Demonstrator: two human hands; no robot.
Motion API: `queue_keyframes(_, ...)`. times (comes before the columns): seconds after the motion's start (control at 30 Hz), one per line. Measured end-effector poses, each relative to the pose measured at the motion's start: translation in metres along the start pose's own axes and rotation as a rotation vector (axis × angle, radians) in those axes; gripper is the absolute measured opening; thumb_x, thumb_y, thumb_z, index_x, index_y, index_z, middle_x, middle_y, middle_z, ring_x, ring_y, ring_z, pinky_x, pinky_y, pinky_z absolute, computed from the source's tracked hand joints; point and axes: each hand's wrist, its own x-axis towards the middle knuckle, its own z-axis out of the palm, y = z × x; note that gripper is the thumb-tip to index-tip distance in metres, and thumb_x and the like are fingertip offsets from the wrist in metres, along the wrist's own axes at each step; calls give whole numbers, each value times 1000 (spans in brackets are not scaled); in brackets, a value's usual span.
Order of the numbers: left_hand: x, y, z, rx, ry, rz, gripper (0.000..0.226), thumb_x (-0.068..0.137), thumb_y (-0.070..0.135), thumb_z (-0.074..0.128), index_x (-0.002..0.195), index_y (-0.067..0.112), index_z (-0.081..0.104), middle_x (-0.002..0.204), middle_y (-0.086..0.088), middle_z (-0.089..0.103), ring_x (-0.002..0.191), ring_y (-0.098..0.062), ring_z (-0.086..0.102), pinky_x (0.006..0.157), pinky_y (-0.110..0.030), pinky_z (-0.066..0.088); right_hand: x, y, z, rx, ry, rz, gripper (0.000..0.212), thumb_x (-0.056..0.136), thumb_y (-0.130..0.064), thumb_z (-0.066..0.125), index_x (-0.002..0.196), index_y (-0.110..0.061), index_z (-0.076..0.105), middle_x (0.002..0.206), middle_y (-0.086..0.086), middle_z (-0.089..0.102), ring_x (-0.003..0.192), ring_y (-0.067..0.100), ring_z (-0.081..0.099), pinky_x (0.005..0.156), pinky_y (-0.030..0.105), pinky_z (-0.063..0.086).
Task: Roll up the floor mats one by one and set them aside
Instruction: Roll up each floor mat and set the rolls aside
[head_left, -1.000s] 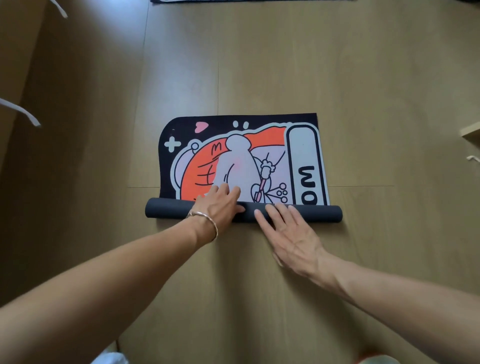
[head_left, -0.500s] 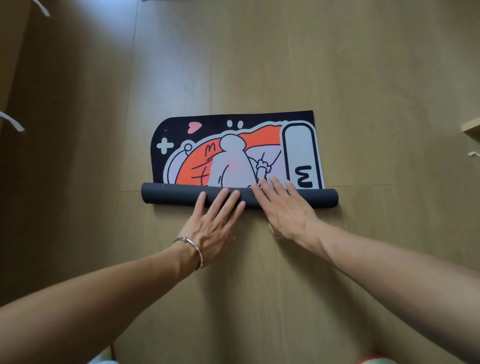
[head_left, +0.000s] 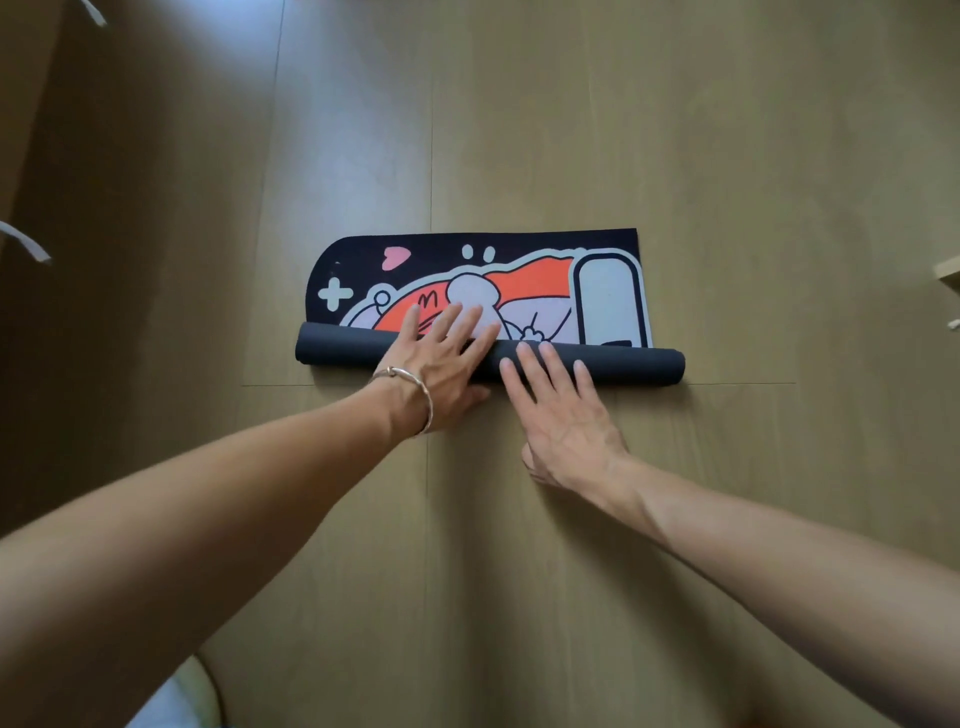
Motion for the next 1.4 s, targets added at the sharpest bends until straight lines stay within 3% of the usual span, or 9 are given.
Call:
queue_keyframes(0.1,-6,-1,-1,24,86,-4,72,95,46,34,149,16,-2,157,-12,3,144,-28,5,112,-54,12,15,10,-8,18,-13,-6,90,90,-29,52,150,-14,-14,159,7,-14,146,28,-13,117,49,1)
queue_keyframes(0.2,-15,-2,4,79,179,30,65,79,22,49,140,8,32,133,-16,42,123,-33,39,97,-53,38,29,18,-14,40,-15,-2,89,90,-27,52,151,-15,-11,160,5,-9,146,27,-8,117,48,3)
queue_keyframes(0.37,-13,1,6,30,181,-11,68,66,21,40,132,4,42,118,-15,52,111,-33,50,87,-53,44,43,25,-21,66,-13,2,86,90,-27,52,151,-16,-8,160,3,-6,147,26,-5,117,49,5)
queue_keyframes(0.6,12,-8,-9,23,139,-31,66,85,22,41,144,7,17,129,-9,40,119,-28,40,100,-46,31,42,16,-25,31,139,91,86,90,-25,49,150,-12,-11,158,15,-15,145,35,-11,115,53,0)
queue_keyframes(0.73,37,-9,-17,-84,115,-125,63,90,24,39,145,8,14,137,-7,37,129,-24,33,107,-46,24,35,0,-17,49,69,120,93,89,-29,53,150,-12,-15,156,17,-21,143,38,-16,114,54,-1)
queue_keyframes(0.9,42,-16,-22,-106,91,-180,77,89,26,42,149,19,-6,157,-8,3,144,-29,2,112,-56,10,59,15,-32,153,17,139,87,90,-24,50,151,-14,-11,158,10,-18,144,35,-16,114,55,6)
queue_keyframes(1.0,32,-23,-20,-44,172,-108,72,88,22,43,149,16,5,155,-11,10,143,-29,8,110,-55,15,78,27,-46,199,-12,147,82,91,-23,48,152,-16,-6,160,8,-12,145,34,-11,115,55,5)
queue_keyframes(1.17,47,-31,-21,-109,79,-106,67,94,27,40,149,15,5,156,-7,8,143,-27,4,110,-57,14,101,37,-59,254,-57,179,80,89,-22,46,152,-17,-3,160,8,-9,146,32,-9,115,56,2)
queue_keyframes(1.4,93,-49,-39,-229,27,-125,51,99,39,27,146,19,21,151,-1,28,138,-19,24,108,-56,19,74,21,-68,372,75,145,80,88,-16,47,152,-11,-1,160,8,-12,146,26,-13,118,49,-1)
